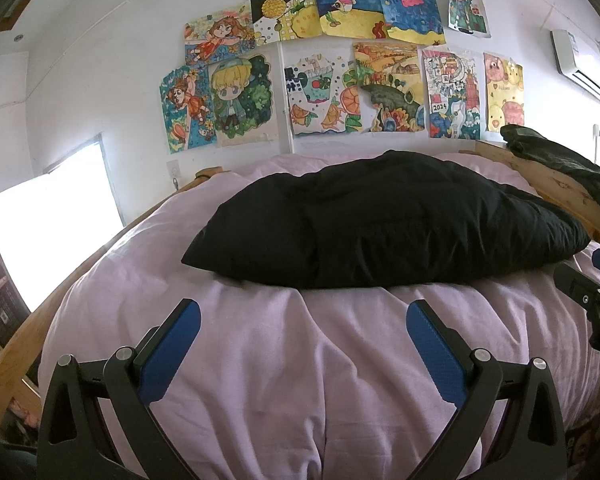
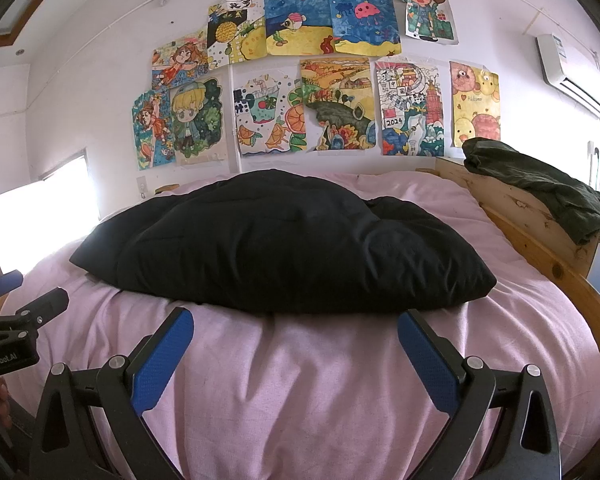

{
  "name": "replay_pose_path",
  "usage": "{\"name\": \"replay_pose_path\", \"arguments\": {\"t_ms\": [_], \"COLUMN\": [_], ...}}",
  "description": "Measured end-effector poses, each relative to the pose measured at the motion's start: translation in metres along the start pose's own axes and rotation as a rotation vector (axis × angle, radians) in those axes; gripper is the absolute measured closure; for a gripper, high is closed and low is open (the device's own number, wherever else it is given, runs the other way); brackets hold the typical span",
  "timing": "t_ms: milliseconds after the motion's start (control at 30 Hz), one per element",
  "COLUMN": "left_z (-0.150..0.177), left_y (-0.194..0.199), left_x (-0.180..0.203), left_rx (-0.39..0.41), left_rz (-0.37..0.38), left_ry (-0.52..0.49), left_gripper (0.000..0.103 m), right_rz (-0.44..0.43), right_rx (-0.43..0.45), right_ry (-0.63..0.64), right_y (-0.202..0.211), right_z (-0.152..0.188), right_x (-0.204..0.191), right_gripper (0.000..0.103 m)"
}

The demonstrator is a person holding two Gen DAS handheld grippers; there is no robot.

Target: Fold large clothes

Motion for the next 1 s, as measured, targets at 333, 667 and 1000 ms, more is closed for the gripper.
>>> {"name": "replay_pose_path", "arguments": {"t_ms": [333,667,1000], "left_z": [0.0,0.002,0.004], "left_y": [0.006,0.003,0.001], "left_x": [-0.006,-0.015,-0.014], "left_rx": [0.008,0.005,-0.004], "left_rz": [-0.013,-0.014,-0.009], "left_ry": [-0.012,-0.025,-0.029], "left_gripper": [0.002,0.002,0.002], "right_rz": [0.0,0.001,0.002], "right_rx": [0.0,0.0,-0.009], "right_ry": [-0.001,-0.001,-0.004], "right_y": [0.0,0.0,0.002], "right_z": [0.0,0.0,0.001], "right_x": [0.0,-0.001,0.001], "right_gripper": [0.0,0.0,0.0]}}
Point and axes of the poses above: each gripper's, at about its wrist camera, not at the fingertips, and y roughly against the way its jaws point, x to its right, z to its underside, the point moved 9 cm from there along -y, roughly the way its jaws point, and after that the axes turned 4 degrees about x, right-handed, at the moved point
